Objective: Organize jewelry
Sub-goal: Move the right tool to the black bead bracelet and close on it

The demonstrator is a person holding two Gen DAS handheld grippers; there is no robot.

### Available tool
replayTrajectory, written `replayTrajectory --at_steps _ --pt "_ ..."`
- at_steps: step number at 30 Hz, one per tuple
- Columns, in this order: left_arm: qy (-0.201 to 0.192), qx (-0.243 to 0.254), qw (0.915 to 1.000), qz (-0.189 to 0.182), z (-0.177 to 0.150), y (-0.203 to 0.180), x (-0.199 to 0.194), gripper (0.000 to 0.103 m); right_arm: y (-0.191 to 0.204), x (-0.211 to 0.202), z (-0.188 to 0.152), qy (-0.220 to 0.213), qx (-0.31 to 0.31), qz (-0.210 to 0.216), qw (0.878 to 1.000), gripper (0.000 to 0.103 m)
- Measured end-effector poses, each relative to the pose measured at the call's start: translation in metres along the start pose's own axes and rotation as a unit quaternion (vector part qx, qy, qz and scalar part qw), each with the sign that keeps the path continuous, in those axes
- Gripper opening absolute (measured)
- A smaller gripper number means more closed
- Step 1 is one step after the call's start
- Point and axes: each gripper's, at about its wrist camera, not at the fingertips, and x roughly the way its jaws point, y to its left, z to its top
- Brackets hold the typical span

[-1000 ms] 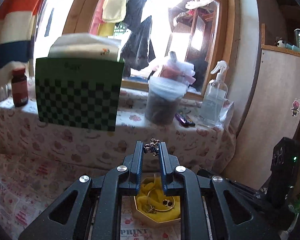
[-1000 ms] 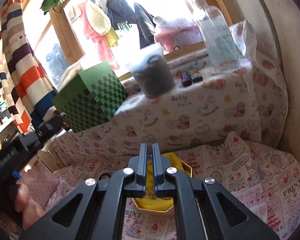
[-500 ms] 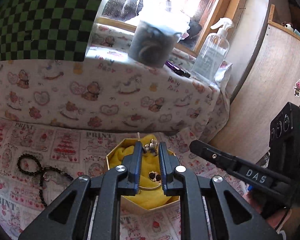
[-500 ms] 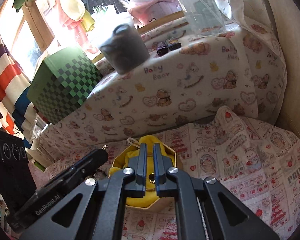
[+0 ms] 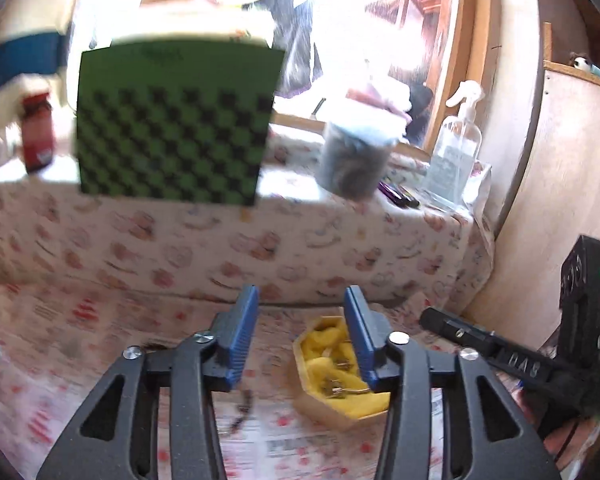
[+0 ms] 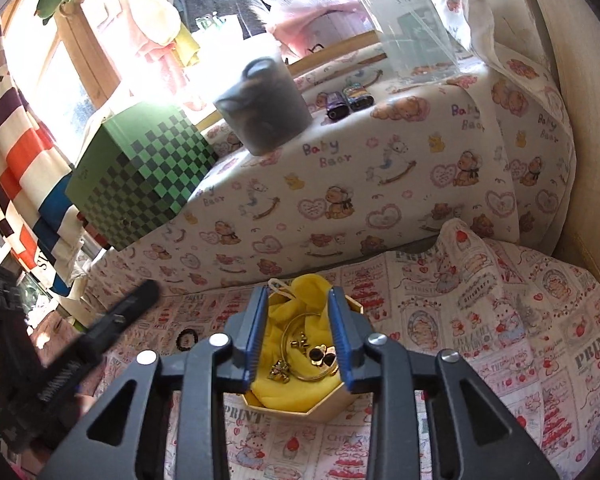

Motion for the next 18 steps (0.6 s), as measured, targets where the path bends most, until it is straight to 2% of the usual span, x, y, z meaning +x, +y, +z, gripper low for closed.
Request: replayTrajectory --at_steps 3,9,11,14,15,18 --pt "-0.016 0.022 0.9989 0.038 -0.003 0.011 -0.020 0.049 0.004 -0.003 -0.001 -0.009 -0.006 -0.001 1.000 0.038" --pt "-0.043 0.021 0.9972 0.057 0.000 0.036 -0.054 0.066 0.015 -0.008 -0.004 -0.026 -0.031 -0.011 0.999 0.043" --pt "-0.050 0.023 0.9964 0.064 0.002 0.042 -0.060 0.068 0.017 -0.009 -0.004 -0.029 -0.035 -0.013 0.999 0.045" --pt "-0.072 0.024 0.9923 0.098 -0.003 0.052 -0.065 0.080 0.017 -0.011 -0.004 -0.036 -0.036 -0.014 0.999 0.052" --pt "-0.078 0.025 0.9910 0.106 -0.005 0.056 -0.066 0.080 0.018 -0.012 -0.004 -0.038 -0.036 -0.014 0.999 0.053" --pt "-0.075 0.023 0.9913 0.106 -0.008 0.068 -0.060 0.084 0.018 -0.012 -0.005 -0.038 -0.039 -0.014 0.998 0.055"
